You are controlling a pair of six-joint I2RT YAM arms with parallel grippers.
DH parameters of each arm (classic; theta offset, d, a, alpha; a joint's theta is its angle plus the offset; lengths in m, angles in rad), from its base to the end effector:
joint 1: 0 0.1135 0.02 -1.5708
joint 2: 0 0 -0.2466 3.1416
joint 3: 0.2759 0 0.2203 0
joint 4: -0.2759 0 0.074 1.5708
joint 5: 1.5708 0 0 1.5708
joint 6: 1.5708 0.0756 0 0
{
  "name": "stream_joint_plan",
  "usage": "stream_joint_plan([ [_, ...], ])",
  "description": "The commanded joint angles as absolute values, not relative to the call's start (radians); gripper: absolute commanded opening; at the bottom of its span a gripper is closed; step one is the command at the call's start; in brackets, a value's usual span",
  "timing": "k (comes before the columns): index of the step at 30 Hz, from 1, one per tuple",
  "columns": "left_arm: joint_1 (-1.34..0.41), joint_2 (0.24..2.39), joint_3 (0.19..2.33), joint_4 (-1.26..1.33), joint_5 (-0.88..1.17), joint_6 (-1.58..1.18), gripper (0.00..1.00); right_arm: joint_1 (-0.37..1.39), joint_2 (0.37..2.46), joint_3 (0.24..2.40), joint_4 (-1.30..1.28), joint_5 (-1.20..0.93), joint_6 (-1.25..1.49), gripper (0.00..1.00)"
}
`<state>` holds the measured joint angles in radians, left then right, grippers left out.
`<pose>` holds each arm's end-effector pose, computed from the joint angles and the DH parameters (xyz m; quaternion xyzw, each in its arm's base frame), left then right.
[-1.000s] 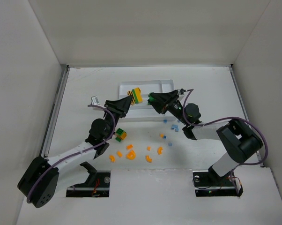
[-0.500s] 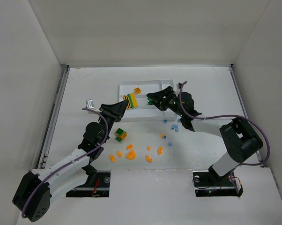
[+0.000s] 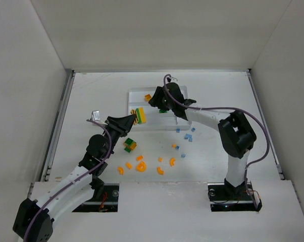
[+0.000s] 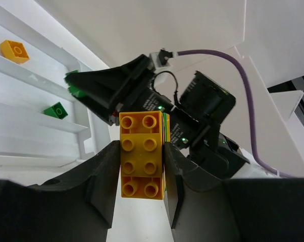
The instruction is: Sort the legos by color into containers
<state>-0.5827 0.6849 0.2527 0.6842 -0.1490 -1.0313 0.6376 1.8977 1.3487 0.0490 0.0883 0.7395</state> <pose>0.1654 -0.0956 0.2723 -0.1932 0.5826 -0.5377 0.5781 0.3594 0.2580 0.2160 0.0663 0.8570 0.2946 0.4177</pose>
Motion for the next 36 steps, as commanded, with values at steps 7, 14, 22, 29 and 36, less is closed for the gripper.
stream_joint_plan([
  [7, -0.533, 0.663, 0.216, 0.692, -0.065, -1.075, 0.15, 0.665, 1.994, 1.497, -0.112, 0.161, 0.632, 0.46],
  [14, -0.521, 0.675, 0.201, 0.713, -0.054, -1.1, 0.15, 0.665, 2.036, 1.54, -0.11, 0.167, 0.637, 0.56],
  [22, -0.515, 0.669, 0.192, 0.713, -0.049, -1.115, 0.15, 0.668, 2.03, 1.533, -0.101, 0.163, 0.644, 0.65],
  [29, -0.504, 0.669, 0.193, 0.713, -0.049, -1.126, 0.15, 0.676, 1.933, 1.435, -0.049, 0.16, 0.675, 0.7],
  [36, -0.478, 0.657, 0.199, 0.735, -0.046, -1.184, 0.15, 0.657, 1.605, 0.982, 0.419, -0.015, 0.901, 0.68],
])
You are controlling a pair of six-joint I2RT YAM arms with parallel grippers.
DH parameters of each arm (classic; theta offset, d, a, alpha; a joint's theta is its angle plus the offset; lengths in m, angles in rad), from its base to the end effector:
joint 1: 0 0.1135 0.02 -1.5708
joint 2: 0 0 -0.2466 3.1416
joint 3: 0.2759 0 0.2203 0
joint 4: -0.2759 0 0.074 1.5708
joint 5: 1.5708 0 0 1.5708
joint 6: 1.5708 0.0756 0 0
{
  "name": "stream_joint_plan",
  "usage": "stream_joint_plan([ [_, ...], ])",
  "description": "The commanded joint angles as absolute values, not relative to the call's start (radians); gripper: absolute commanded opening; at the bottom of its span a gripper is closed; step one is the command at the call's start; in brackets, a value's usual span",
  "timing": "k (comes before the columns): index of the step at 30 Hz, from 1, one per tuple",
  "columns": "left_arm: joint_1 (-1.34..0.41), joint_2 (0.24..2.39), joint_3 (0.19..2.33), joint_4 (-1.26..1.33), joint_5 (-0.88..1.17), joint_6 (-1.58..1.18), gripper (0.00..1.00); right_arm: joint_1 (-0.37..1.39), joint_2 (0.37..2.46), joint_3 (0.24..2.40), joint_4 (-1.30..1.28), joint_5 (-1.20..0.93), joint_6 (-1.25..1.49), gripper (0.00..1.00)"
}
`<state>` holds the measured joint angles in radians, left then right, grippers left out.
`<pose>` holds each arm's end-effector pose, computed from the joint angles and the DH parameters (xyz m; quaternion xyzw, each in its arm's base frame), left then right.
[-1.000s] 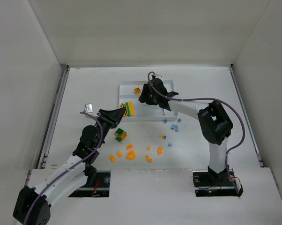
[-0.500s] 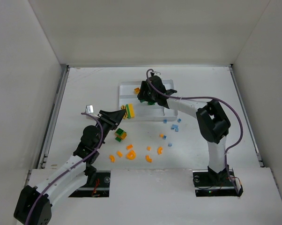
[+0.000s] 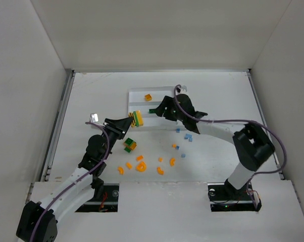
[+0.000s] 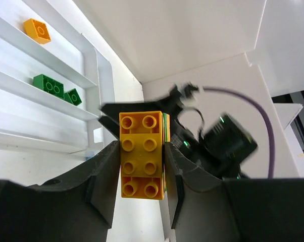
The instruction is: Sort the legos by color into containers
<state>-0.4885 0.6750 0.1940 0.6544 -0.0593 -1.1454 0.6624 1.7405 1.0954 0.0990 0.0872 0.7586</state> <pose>0.1702 -0.0854 0.2485 -0.2289 0.6012 -0.5449 0.5377 0.3153 0.2376 0.1995 0.0632 0.8687 0.2906 0.3960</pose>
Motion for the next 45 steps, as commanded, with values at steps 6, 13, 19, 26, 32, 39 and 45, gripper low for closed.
stream_joint_plan([
  [6, -0.485, 0.695, 0.209, 0.793, -0.026, -1.233, 0.15, 0.622, 1.557, 0.714, 0.969, -0.187, 1.234, 0.77],
  [13, -0.49, 0.683, 0.216, 0.805, -0.02, -1.276, 0.15, 0.64, 1.703, 0.69, 1.343, -0.264, 1.457, 0.77],
  [19, -0.493, 0.686, 0.213, 0.804, -0.02, -1.29, 0.15, 0.659, 1.715, 0.676, 1.448, -0.271, 1.486, 0.77],
  [26, -0.515, 0.73, 0.222, 0.816, -0.038, -1.282, 0.15, 0.709, 1.658, 0.706, 1.327, -0.275, 1.381, 0.71],
  [32, -0.512, 0.755, 0.229, 0.831, -0.038, -1.276, 0.15, 0.751, 1.629, 0.744, 1.18, -0.253, 1.289, 0.69],
  [39, -0.505, 0.755, 0.235, 0.845, -0.029, -1.273, 0.15, 0.775, 1.632, 0.769, 1.059, -0.219, 1.241, 0.67],
  [45, -0.502, 0.741, 0.235, 0.839, -0.028, -1.272, 0.15, 0.782, 1.592, 0.718, 1.04, -0.14, 1.198, 0.66],
])
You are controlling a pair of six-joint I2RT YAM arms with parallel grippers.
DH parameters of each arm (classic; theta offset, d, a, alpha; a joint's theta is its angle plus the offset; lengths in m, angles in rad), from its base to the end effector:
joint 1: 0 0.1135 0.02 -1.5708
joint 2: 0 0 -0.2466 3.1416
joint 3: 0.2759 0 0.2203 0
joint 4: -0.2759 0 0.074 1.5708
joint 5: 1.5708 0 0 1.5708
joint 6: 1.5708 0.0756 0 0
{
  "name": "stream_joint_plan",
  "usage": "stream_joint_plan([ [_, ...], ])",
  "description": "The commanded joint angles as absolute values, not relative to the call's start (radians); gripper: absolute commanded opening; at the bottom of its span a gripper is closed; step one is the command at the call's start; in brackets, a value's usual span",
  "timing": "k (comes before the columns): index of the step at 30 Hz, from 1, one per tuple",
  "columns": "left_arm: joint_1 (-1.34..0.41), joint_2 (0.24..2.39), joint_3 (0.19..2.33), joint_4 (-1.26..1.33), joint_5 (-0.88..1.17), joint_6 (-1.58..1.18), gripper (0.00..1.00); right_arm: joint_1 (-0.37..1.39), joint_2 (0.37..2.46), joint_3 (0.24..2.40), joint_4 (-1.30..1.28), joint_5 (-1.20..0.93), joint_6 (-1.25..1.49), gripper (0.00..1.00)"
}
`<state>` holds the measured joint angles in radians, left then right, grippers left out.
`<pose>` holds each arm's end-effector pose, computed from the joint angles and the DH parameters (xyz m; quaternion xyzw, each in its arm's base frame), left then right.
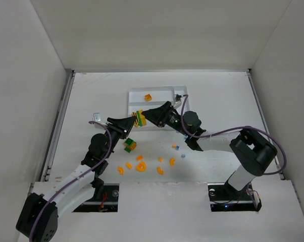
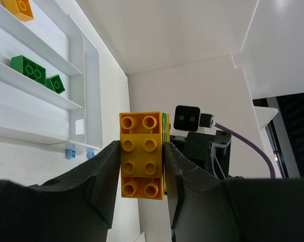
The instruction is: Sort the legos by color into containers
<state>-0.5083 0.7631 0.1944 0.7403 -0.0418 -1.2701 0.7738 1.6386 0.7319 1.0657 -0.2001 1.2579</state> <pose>0.1763 -0.0946 0.2459 -0.2542 0.5917 -0.5855 0.4924 0.2476 0.2629 0.2531 0.0809 0.6449 0.6777 0.3439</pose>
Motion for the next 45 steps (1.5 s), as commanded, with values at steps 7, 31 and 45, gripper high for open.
stream_joint_plan([
  [7, -0.496, 0.73, 0.227, 0.828, -0.029, -1.262, 0.15, 0.782, 1.519, 0.68, 1.003, -0.104, 1.144, 0.66],
  [31, -0.528, 0.724, 0.227, 0.842, -0.041, -1.256, 0.15, 0.824, 1.585, 0.738, 0.977, -0.127, 1.152, 0.36],
  [45, -0.41, 0.643, 0.193, 0.773, 0.034, -1.247, 0.11, 0.706, 1.417, 0.629, 0.959, -0.146, 1.143, 0.34],
])
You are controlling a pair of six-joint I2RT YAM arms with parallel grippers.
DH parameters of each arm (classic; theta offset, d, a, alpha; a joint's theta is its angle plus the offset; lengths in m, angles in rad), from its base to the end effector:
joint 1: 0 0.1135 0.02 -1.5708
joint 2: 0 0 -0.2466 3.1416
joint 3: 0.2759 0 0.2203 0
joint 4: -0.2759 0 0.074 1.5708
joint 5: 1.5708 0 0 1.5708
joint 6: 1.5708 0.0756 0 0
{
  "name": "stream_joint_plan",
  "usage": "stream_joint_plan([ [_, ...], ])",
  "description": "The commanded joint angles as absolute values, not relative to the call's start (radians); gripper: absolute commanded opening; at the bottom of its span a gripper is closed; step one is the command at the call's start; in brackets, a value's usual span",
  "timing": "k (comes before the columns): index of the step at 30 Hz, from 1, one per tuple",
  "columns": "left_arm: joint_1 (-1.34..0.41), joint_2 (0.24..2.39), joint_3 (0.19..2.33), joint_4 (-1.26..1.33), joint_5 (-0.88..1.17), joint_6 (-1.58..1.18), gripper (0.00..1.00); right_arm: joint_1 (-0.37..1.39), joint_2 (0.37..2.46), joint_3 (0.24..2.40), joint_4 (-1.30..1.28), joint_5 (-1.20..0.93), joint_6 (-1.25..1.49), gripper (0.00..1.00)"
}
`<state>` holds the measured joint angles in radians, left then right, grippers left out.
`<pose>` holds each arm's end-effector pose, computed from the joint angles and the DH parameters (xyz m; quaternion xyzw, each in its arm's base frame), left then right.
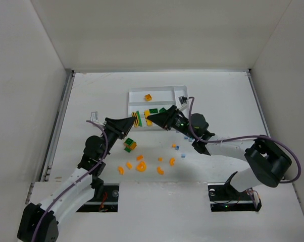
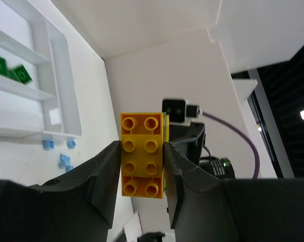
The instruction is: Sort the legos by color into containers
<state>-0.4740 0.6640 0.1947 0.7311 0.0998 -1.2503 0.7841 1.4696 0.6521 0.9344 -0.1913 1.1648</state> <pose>0.1622 -0.0917 0.2618 -0.1935 0.5778 -0.6214 0.4926 0.2243 0.2440 0.2626 0.0551 0.6631 0.6511 0.3652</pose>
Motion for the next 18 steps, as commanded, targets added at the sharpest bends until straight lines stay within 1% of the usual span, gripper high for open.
stream_joint_plan([
  [1, -0.403, 0.644, 0.19, 0.773, 0.037, -1.25, 0.11, 0.702, 1.414, 0.624, 0.957, -0.15, 1.141, 0.34],
  [8, -0.366, 0.658, 0.198, 0.778, 0.063, -1.247, 0.1, 0.657, 1.408, 0.612, 0.951, -0.17, 1.137, 0.34],
  [11, -0.366, 0.687, 0.209, 0.787, 0.063, -1.246, 0.11, 0.647, 1.43, 0.633, 0.911, -0.17, 1.114, 0.34],
  [14, -0.375, 0.713, 0.215, 0.813, 0.066, -1.244, 0.11, 0.622, 1.466, 0.696, 0.807, -0.169, 1.062, 0.34],
  [18, -0.389, 0.736, 0.21, 0.825, 0.067, -1.229, 0.13, 0.575, 1.531, 0.854, 0.518, -0.115, 0.927, 0.34],
])
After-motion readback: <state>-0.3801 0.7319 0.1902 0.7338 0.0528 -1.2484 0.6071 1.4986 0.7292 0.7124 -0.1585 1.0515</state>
